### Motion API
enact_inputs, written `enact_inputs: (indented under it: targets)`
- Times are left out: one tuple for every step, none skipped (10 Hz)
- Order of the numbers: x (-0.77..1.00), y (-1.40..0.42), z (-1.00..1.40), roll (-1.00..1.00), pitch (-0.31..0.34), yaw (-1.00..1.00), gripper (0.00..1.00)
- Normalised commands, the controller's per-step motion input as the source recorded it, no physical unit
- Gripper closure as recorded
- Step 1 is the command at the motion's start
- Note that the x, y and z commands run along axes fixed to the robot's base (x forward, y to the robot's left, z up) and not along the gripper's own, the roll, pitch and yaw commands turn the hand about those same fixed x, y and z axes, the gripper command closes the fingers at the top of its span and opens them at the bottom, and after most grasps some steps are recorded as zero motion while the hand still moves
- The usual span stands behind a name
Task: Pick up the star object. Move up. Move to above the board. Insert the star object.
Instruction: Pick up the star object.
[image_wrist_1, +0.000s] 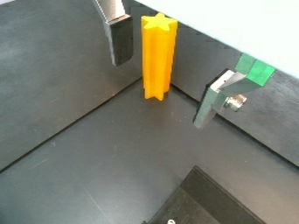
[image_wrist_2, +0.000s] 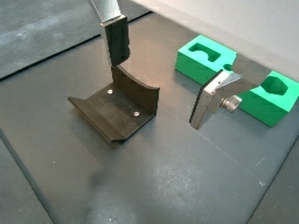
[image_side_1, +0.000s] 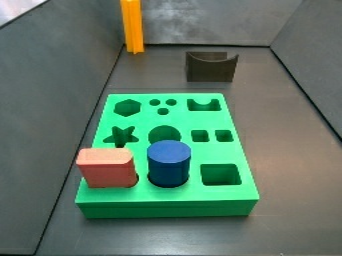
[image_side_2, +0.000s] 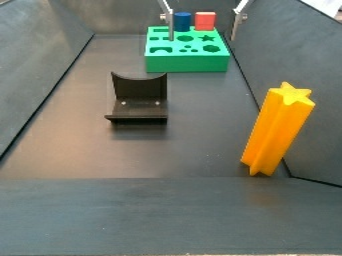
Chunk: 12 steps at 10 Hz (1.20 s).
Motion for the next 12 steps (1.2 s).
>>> enact_inputs:
  targets:
    - [-0.05, 0.04, 0.0, 0.0, 0.0, 0.0, 0.0]
    - [-0.8, 0.12, -0.35, -0.12, -0.254, -0.23, 0.0]
    - [-0.88, 0.46, -0.18, 0.0, -0.116, -0.3, 0.0]
    - [-0.94, 0.6, -0.2, 0.0, -0.107, -0.16, 0.0]
    - [-0.94, 0.63, -0.2, 0.0, -0.103, -0.14, 0.0]
    - [-0.9, 0.71, -0.19, 0.0, -0.096, -0.08, 0.0]
    - [-0.86, 0.75, -0.16, 0.0, -0.083, -0.05, 0.0]
    - [-0.84, 0.77, -0.12, 0.0, -0.076, -0.02, 0.0]
    - [-0.81, 0.79, -0.06, 0.0, -0.071, -0.01, 0.0]
    - [-0.81, 0.77, -0.03, 0.0, -0.067, -0.05, 0.0]
    - [-0.54, 0.45, -0.08, -0.04, -0.099, -0.14, 0.0]
    - [-0.04, 0.02, -0.02, 0.0, -0.014, 0.0, 0.0]
